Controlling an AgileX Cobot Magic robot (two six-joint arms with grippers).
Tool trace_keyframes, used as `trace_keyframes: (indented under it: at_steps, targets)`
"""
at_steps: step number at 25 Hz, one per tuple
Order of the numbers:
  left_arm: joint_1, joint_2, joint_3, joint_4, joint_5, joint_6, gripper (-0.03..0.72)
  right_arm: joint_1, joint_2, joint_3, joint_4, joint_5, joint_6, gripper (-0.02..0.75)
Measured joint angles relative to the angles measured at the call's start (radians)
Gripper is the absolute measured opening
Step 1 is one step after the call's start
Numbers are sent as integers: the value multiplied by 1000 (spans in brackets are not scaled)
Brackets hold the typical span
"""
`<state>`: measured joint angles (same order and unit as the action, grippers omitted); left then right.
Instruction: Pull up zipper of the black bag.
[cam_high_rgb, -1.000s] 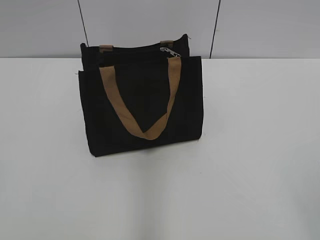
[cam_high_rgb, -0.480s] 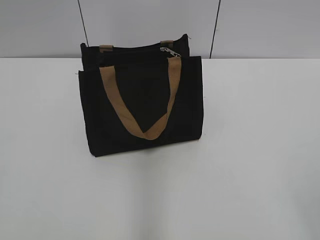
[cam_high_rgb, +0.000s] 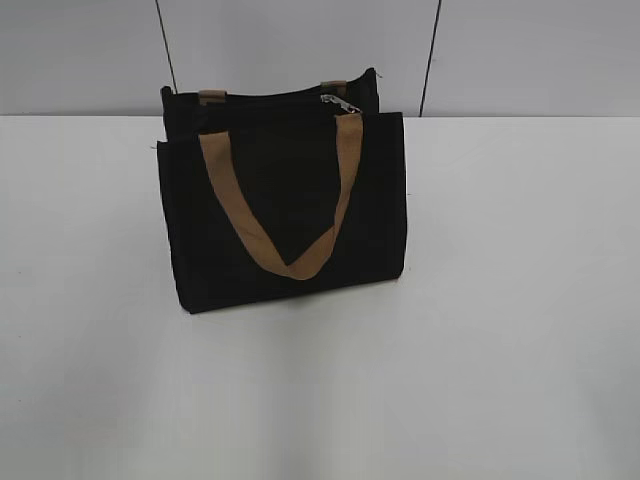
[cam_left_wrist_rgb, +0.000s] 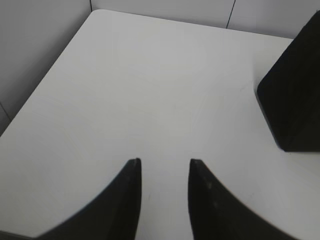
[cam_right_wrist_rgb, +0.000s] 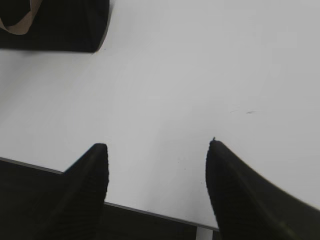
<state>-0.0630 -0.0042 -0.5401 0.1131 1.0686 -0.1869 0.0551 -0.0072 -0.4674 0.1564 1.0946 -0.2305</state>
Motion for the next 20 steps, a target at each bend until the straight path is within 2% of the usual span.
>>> trace_keyframes:
  at_steps: [20]
  targets:
    - [0, 0, 0, 0, 0, 0, 241, -1, 0, 0, 0, 0, 0, 468]
